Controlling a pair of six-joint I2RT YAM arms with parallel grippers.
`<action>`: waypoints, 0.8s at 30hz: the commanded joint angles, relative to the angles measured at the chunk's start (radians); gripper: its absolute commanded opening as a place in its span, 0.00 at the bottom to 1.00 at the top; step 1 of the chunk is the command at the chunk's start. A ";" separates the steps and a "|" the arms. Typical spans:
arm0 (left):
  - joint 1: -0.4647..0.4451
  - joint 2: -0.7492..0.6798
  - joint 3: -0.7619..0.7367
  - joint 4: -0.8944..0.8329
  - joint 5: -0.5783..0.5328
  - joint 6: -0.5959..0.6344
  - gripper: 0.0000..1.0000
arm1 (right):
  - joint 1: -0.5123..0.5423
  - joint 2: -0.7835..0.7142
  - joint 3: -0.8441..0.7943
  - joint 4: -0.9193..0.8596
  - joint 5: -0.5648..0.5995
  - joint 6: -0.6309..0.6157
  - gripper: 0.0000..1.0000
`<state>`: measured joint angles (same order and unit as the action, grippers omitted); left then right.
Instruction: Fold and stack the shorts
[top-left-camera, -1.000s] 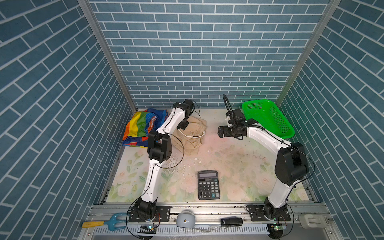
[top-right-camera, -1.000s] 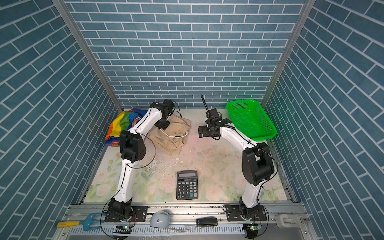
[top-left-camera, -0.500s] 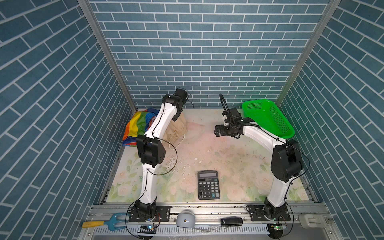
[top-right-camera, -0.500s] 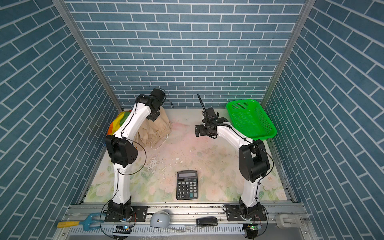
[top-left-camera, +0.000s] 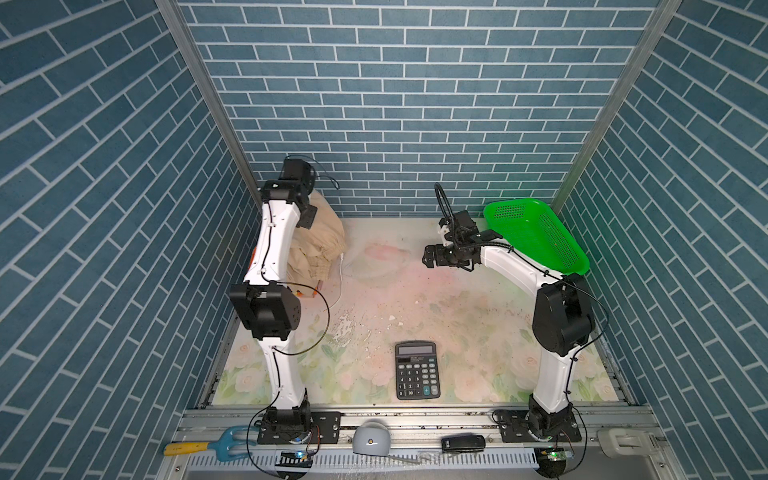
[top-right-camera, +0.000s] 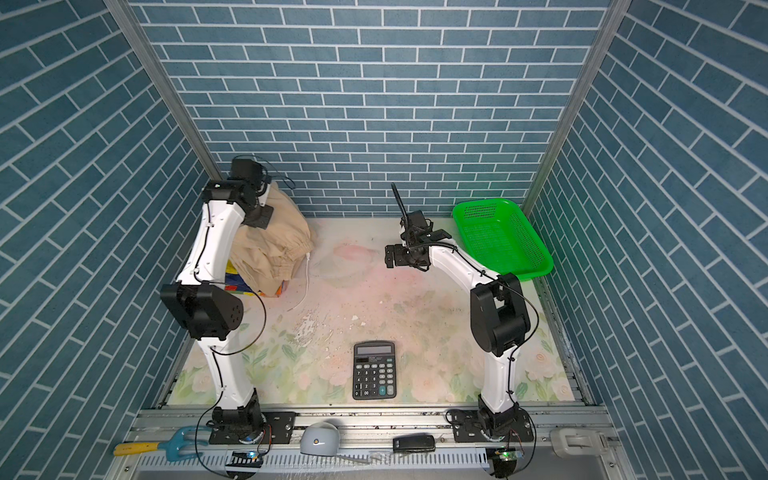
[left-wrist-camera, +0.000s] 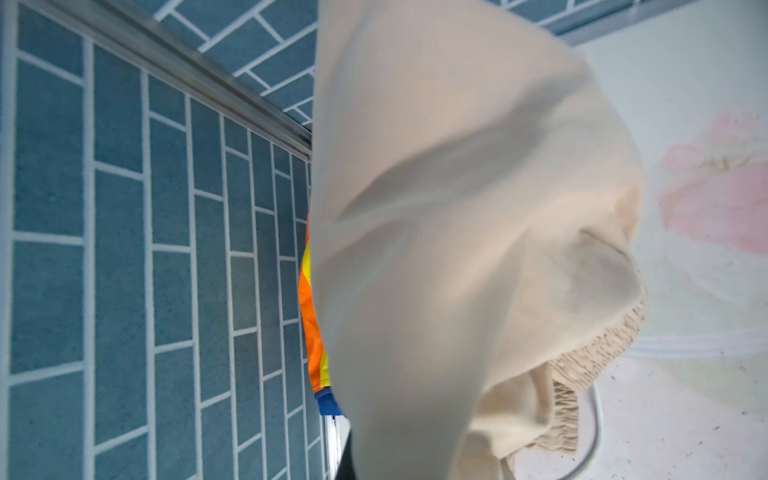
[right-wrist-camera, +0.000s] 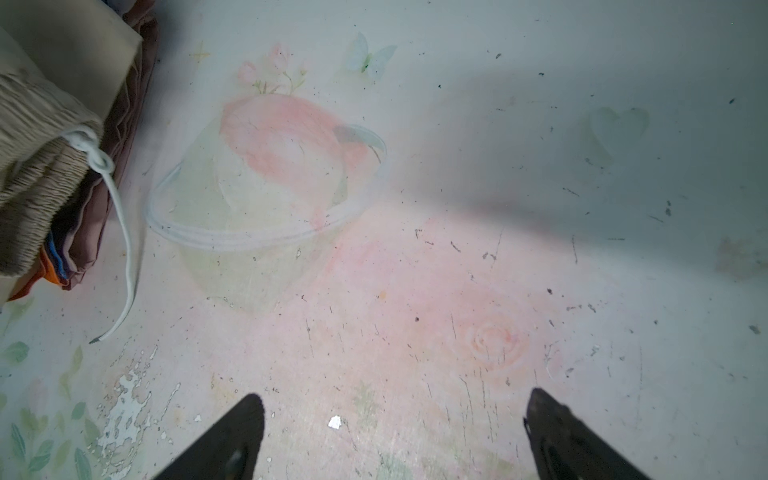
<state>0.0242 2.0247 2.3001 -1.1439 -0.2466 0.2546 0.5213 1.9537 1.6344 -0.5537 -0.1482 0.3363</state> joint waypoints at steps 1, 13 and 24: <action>0.080 -0.020 -0.052 0.100 0.199 0.009 0.00 | 0.006 0.030 0.038 -0.023 -0.023 0.012 0.99; 0.264 0.323 0.091 0.065 0.096 -0.050 0.29 | 0.006 0.041 0.015 -0.062 -0.053 -0.001 0.99; 0.267 0.085 -0.089 0.209 0.342 -0.180 1.00 | -0.127 -0.306 -0.258 0.012 0.164 -0.015 0.99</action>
<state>0.2996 2.2776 2.2692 -1.0191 -0.0250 0.1329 0.4610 1.7660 1.4067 -0.5735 -0.0975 0.3328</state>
